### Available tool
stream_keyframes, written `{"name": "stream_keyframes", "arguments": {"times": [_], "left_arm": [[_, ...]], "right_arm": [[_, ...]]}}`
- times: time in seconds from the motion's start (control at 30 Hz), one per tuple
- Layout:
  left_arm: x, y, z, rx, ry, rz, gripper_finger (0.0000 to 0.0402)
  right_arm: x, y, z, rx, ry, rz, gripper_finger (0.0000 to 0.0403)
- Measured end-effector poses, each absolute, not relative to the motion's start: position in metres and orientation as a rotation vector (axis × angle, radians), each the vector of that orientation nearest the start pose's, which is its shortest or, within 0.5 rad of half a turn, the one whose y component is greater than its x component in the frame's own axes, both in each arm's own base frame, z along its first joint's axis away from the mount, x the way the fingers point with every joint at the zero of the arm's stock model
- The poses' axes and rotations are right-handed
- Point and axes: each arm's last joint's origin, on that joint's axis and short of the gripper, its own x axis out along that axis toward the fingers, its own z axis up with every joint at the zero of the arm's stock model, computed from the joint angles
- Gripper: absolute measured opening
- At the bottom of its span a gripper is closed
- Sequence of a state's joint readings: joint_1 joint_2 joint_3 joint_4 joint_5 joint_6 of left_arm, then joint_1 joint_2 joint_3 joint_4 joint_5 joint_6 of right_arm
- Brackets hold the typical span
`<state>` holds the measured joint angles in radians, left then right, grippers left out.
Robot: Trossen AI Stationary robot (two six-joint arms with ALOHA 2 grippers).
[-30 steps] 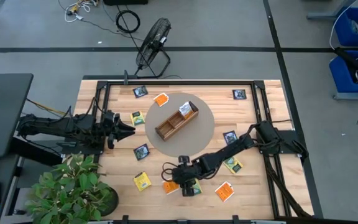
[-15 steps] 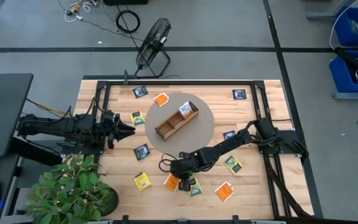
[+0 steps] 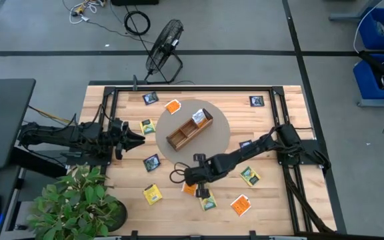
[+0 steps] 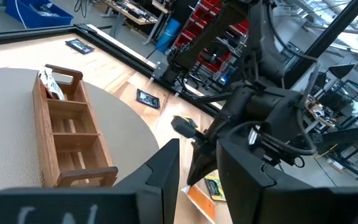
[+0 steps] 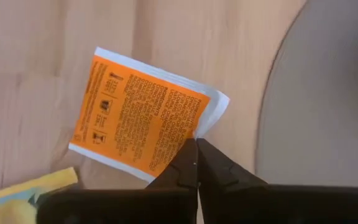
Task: Pick & Place Tea
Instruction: Put the orange tea bag into the right section of the wooden organizer
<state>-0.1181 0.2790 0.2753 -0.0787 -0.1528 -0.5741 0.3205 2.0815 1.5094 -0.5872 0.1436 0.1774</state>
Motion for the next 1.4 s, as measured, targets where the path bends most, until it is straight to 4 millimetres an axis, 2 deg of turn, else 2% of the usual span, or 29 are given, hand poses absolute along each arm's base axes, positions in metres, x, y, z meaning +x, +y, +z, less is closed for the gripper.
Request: {"name": "stream_keyframes", "arguments": {"times": [0.2,0.43,0.63,0.93,1.07,1.2,1.4], "left_arm": [[0.107,-0.008,0.228,-0.554,0.063,0.054,0.011],[0.107,-0.008,0.228,-0.554,0.06,0.058,0.011],[0.107,-0.007,0.231,-0.541,0.017,0.087,0.011],[0.107,-0.006,0.233,-0.54,-0.007,0.112,0.011],[0.107,-0.006,0.234,-0.542,-0.017,0.123,0.011],[0.107,-0.006,0.234,-0.544,-0.021,0.122,0.011],[0.107,-0.005,0.234,-0.543,-0.026,0.143,0.011]], "right_arm": [[0.414,0.124,0.19,-0.285,1.118,0.011,0.0001],[0.411,0.101,0.21,-0.594,1.221,-0.102,0.0],[0.405,0.068,0.22,-0.689,1.302,-0.187,0.0],[0.405,0.009,0.238,-0.764,1.332,-0.244,0.0],[0.4,-0.011,0.253,-0.783,1.311,-0.291,0.0],[0.391,-0.014,0.275,-0.712,1.239,-0.247,0.0],[0.374,0.002,0.312,-0.705,1.116,-0.235,0.0]]}}
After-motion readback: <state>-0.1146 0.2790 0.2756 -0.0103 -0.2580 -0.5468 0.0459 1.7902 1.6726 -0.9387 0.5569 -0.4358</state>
